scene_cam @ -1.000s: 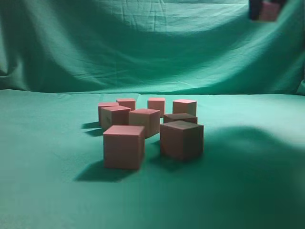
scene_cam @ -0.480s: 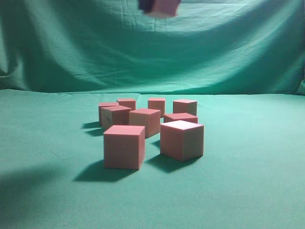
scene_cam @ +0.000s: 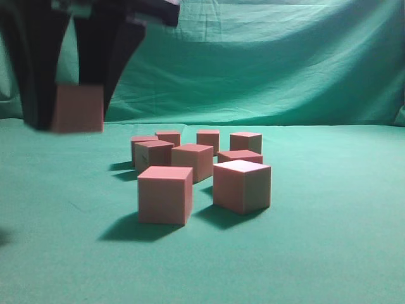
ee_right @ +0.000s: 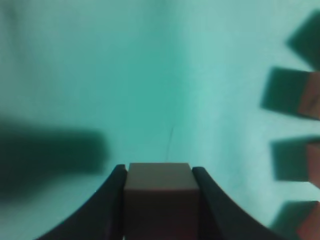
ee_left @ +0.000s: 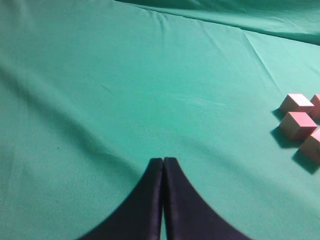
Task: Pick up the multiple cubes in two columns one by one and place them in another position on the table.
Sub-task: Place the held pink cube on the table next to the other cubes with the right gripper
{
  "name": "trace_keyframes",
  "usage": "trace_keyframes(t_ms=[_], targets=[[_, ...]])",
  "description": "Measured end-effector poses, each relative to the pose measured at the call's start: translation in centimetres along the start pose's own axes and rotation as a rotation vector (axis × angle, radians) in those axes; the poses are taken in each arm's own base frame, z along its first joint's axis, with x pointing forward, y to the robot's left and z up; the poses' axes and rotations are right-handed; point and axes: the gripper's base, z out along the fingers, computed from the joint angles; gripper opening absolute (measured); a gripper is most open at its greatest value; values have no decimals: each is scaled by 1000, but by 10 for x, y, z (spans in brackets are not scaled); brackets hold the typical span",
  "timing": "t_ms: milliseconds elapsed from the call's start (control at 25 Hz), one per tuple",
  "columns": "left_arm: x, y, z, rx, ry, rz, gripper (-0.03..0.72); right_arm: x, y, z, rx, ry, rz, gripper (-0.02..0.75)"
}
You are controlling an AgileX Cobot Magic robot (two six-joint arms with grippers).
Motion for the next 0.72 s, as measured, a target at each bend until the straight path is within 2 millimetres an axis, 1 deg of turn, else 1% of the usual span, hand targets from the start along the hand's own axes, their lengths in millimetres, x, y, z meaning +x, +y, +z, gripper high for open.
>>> trace_keyframes(t_ms=[80,200,400,720], targets=[[0,0,0,0,0,0,0,0,0,13,25,19,25,265],[0,0,0,0,0,0,0,-2,-3,25,65,27,39,265],[0,0,0,0,0,0,0,-4,-4,36,88,22,75,265],[0,0,0,0,0,0,0,-3,-5,55,108,50,79,265]])
